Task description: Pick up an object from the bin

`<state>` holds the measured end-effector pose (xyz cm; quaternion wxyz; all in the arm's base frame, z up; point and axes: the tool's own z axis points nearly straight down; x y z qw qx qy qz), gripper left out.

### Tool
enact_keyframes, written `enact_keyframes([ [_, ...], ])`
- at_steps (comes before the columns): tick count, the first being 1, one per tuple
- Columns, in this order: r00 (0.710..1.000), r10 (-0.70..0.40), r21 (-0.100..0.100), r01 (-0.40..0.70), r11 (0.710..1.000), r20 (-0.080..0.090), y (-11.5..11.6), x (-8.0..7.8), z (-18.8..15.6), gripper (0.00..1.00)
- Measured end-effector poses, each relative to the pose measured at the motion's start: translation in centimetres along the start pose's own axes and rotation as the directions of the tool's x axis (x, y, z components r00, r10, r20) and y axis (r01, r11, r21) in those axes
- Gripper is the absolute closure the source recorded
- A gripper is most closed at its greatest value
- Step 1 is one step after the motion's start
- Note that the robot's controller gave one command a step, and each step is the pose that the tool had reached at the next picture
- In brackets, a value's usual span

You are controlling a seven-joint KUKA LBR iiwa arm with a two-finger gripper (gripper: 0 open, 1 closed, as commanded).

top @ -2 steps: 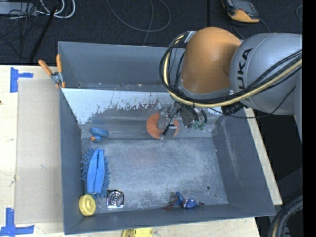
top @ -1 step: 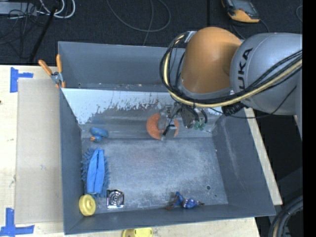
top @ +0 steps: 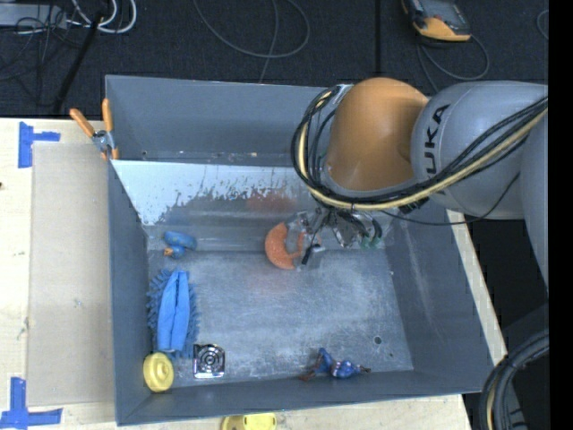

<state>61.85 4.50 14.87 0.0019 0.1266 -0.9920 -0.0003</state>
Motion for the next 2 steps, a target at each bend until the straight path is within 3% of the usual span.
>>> enact_keyframes([
  [2,1.000,0.004,0.000,-0.004,1.000,0.003,-0.06,-0.05,-0.17,1.00],
])
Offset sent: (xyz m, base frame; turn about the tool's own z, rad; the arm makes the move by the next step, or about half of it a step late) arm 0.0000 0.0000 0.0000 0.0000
